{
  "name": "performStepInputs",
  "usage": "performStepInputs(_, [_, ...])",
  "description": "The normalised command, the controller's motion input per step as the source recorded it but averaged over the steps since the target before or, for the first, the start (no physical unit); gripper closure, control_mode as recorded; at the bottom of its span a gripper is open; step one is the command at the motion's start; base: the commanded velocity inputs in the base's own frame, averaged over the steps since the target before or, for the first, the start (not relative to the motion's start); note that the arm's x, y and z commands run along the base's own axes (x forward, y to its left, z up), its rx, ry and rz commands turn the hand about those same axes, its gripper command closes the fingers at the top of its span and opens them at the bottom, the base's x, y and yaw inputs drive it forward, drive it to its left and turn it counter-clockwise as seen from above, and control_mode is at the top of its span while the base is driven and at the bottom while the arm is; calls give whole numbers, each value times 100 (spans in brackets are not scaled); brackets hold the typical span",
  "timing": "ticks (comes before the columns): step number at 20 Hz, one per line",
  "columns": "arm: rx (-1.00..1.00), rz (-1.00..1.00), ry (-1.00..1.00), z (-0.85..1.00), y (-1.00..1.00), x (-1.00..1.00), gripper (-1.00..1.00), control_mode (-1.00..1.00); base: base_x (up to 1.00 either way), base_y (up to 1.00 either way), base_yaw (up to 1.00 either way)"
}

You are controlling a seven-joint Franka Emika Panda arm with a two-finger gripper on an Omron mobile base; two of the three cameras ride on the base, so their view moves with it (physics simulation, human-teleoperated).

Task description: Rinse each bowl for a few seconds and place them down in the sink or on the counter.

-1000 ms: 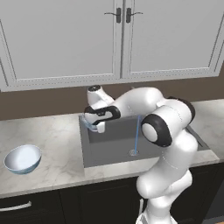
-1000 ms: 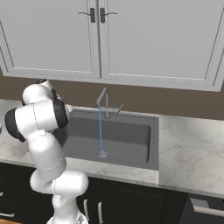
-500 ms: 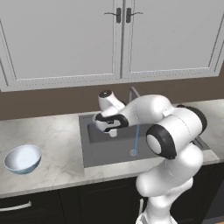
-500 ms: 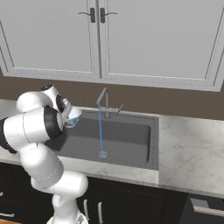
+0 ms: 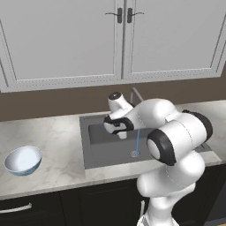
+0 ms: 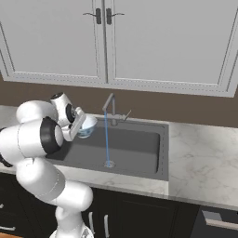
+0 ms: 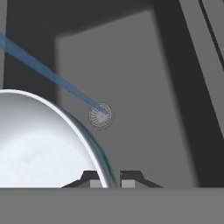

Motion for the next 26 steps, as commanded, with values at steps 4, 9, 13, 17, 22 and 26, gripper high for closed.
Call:
performStepInputs(4, [-1, -13, 0, -2, -8, 12, 100, -100, 0, 0, 0])
performStepInputs(9, [0, -10, 0, -6, -15, 13, 100, -100, 0, 0, 0])
performStepInputs(13, [0, -10, 0, -8, -34, 10, 100, -100, 0, 0, 0])
performStepInputs(17, [0, -10, 0, -8, -30, 6, 100, -100, 0, 0, 0])
performStepInputs(22, [-1, -8, 0, -11, -5, 9, 100, -100, 0, 0, 0])
performStepInputs(26, [-3, -10, -3, -7, 0, -2, 100, -100, 0, 0, 0])
